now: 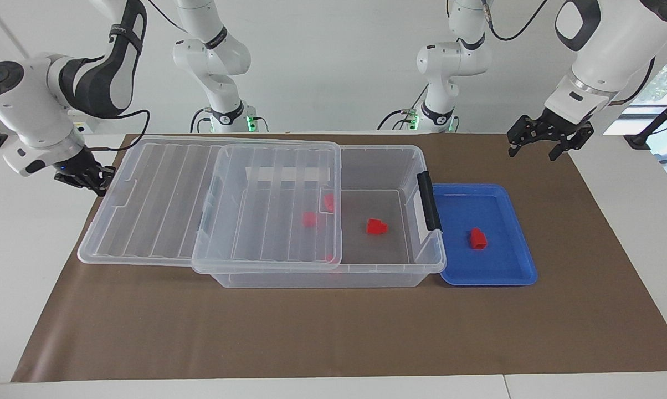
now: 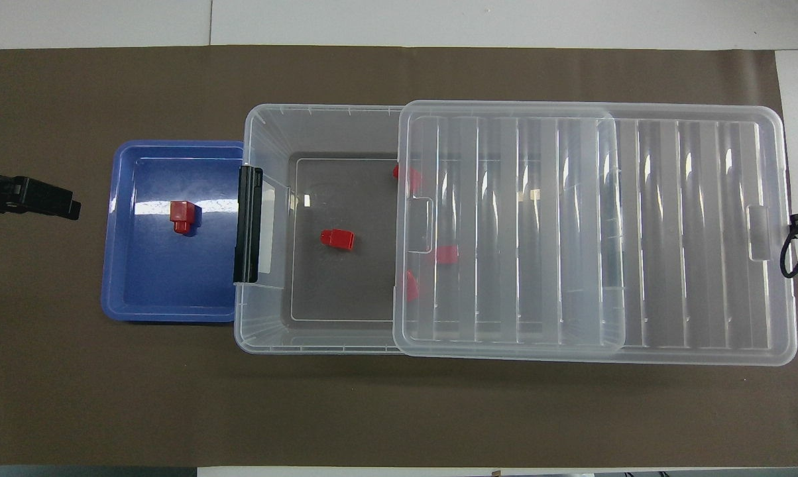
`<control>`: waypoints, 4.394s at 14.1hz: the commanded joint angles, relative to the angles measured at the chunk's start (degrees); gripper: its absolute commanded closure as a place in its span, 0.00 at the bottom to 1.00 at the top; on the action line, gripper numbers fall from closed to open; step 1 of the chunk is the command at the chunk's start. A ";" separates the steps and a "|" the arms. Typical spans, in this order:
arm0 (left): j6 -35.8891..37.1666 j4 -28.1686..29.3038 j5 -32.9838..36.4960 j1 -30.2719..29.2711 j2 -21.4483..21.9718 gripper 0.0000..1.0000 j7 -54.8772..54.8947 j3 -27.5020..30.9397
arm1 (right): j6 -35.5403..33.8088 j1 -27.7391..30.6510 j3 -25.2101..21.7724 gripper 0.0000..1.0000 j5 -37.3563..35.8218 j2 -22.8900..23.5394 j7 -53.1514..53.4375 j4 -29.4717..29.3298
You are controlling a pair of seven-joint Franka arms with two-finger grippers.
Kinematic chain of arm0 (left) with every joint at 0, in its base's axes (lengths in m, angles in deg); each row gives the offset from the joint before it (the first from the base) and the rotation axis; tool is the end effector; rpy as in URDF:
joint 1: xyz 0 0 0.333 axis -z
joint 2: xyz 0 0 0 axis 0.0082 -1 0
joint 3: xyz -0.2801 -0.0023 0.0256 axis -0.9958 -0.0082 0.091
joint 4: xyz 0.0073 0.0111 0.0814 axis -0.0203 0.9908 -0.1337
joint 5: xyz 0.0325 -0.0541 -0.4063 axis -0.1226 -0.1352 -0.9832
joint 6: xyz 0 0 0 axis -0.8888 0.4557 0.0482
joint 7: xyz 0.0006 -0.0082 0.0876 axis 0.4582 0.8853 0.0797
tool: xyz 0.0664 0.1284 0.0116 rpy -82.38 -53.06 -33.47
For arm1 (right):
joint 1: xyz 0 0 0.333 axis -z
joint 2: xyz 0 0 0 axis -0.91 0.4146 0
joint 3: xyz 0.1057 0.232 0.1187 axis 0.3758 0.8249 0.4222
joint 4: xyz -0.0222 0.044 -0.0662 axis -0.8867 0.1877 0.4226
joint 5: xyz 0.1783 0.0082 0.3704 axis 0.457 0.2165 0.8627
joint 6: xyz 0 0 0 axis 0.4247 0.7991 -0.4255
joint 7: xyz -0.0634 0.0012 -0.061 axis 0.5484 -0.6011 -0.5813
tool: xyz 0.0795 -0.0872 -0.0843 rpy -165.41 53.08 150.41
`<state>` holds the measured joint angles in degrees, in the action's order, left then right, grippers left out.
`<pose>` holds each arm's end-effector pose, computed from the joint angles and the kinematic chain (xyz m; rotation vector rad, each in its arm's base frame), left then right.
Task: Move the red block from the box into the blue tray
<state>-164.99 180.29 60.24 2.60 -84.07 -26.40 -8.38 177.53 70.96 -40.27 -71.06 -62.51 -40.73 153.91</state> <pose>0.5663 -0.0331 0.5396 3.0897 -0.2783 -0.0462 0.5509 -0.1875 0.3886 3.0634 0.1011 -0.0976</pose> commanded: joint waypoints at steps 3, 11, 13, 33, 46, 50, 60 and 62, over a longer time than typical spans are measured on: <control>1.73 -0.47 0.24 -0.81 0.95 0.00 -0.33 -0.83 | 1.88 0.18 3.33 1.00 0.91 -1.90 3.73 2.19; 1.56 0.06 0.24 -0.72 1.31 0.00 0.03 -0.65 | 1.52 0.09 10.54 1.00 0.82 -1.90 14.72 2.19; 1.47 0.06 0.24 -0.72 1.31 0.00 0.03 -0.65 | 1.35 0.18 12.04 1.00 0.82 -1.99 17.00 2.19; 1.47 0.06 0.24 -0.72 1.31 0.00 0.03 -0.65 | 1.26 0.09 22.24 1.00 0.82 -1.99 34.67 2.28; 1.47 0.06 0.24 -0.72 1.31 0.00 0.03 -0.65 | 1.26 0.09 23.38 1.00 0.91 -1.99 36.17 2.28; 1.47 0.06 0.24 -0.72 1.31 0.00 0.03 -0.65 | -3.90 0.00 22.86 1.00 0.91 -0.68 35.56 -2.45; 1.47 0.06 0.24 -0.72 1.31 0.00 0.03 -0.65 | -26.23 0.09 20.74 0.00 1.08 0.03 34.68 -20.04; 1.47 0.06 0.24 -0.72 1.31 0.00 0.03 -0.65 | -26.69 0.00 20.48 0.00 0.91 -0.06 34.24 -20.75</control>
<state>-164.51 180.22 60.24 2.48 -83.67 -26.40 -8.57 152.18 70.58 -19.81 -70.99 -63.33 -5.57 134.96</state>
